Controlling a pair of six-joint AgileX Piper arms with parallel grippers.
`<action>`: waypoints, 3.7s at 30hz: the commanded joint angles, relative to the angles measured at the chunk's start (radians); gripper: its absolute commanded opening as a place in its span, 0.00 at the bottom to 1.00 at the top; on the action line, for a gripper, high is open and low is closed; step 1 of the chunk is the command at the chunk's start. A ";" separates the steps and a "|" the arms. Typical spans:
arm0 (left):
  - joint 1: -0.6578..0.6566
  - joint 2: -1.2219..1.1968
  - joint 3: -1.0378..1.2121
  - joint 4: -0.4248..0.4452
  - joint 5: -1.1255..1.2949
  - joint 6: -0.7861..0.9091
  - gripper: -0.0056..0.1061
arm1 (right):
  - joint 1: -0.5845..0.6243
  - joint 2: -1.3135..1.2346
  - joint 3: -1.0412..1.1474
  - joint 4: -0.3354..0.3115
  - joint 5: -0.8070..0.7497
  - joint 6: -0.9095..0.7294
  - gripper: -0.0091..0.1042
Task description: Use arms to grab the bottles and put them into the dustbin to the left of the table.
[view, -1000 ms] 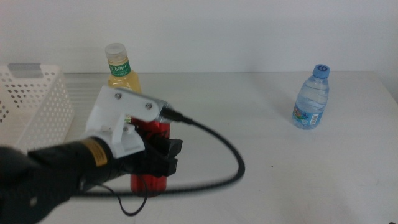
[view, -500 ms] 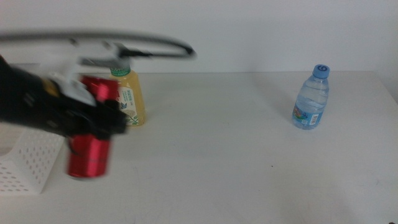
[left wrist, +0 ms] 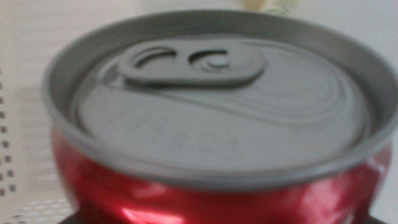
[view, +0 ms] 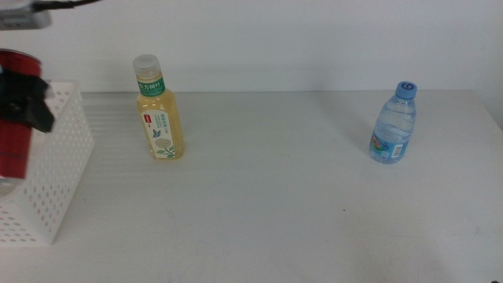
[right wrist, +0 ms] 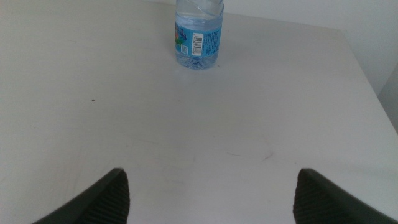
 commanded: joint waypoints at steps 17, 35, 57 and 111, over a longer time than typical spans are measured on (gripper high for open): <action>0.209 0.351 -0.349 0.007 -0.003 0.056 0.01 | -0.006 -0.027 -0.002 -0.014 -0.074 -0.010 0.73; 0.238 0.560 -0.346 0.063 -0.025 0.118 0.01 | -0.006 -0.027 -0.002 -0.014 -0.074 -0.010 0.73; 0.235 0.589 -0.347 -0.002 0.015 0.121 0.86 | -0.006 -0.027 -0.002 -0.014 -0.074 -0.010 0.73; -0.501 -0.237 1.052 -0.040 -1.953 -0.104 0.86 | -0.006 -0.027 -0.002 -0.014 -0.074 -0.010 0.73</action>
